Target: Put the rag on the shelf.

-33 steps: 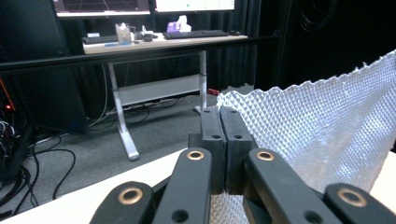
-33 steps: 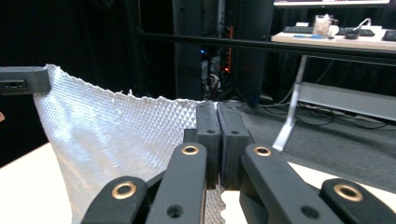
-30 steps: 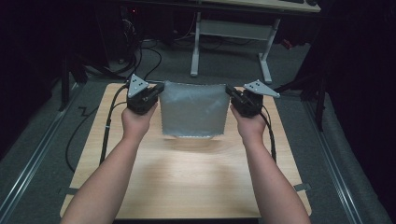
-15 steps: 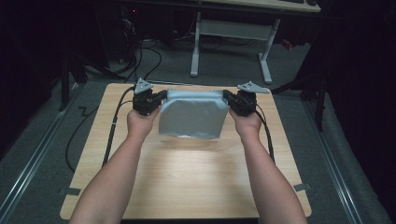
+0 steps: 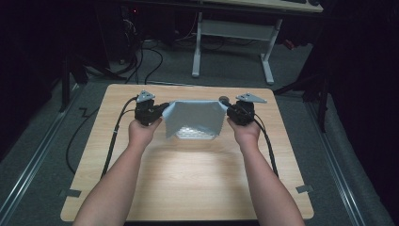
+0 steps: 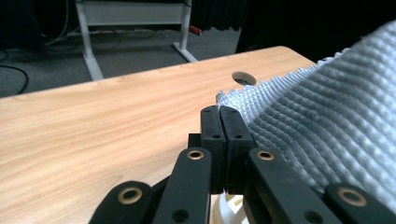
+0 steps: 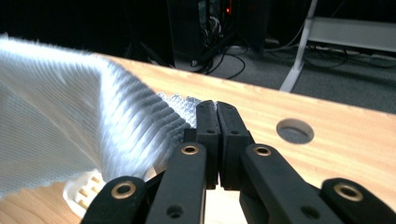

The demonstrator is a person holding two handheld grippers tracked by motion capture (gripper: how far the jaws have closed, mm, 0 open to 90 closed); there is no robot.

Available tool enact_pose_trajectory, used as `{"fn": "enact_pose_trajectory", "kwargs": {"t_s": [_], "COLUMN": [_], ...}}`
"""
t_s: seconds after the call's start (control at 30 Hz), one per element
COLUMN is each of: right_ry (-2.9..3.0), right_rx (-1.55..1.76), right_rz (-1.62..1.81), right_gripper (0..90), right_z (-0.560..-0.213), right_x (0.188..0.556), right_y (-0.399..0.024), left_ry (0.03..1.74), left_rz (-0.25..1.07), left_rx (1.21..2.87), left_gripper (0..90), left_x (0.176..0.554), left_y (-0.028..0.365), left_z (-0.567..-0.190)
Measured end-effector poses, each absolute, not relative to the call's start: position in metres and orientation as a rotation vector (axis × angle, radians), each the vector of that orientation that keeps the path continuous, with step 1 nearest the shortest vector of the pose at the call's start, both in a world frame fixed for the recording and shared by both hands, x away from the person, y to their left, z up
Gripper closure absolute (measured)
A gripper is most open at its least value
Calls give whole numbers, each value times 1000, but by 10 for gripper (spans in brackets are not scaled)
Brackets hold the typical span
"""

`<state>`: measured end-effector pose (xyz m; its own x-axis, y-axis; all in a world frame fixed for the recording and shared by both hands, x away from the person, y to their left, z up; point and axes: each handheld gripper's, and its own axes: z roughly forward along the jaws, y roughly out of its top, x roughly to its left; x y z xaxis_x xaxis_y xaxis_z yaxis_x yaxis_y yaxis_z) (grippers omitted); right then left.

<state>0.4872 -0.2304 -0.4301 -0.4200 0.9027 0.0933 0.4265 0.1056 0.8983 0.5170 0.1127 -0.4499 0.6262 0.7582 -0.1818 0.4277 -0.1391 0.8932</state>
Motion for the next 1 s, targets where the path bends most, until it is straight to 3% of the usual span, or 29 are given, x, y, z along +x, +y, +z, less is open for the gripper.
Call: {"fn": "enact_pose_trajectory", "kwargs": {"t_s": [0.63, 0.73, 0.93, 1.0], "right_ry": [1922, 1923, 1893, 1887], "right_rx": [1355, 1359, 1372, 1374], "right_rz": [1255, 1251, 1254, 1256], "right_gripper": [887, 842, 740, 722], "right_z": [-461, -461, -455, -454], "right_x": [481, 481, 481, 481], "right_y": [-239, -237, -242, -243], "left_ry": [1007, 1014, 1072, 1086], "left_rz": [311, 321, 351, 368], "left_rx": [1783, 1775, 1728, 1714], "left_gripper": [890, 882, 709, 689], "left_x": [511, 510, 509, 508], "left_y": [109, 113, 128, 133], "left_z": [-484, -483, -480, -477]}}
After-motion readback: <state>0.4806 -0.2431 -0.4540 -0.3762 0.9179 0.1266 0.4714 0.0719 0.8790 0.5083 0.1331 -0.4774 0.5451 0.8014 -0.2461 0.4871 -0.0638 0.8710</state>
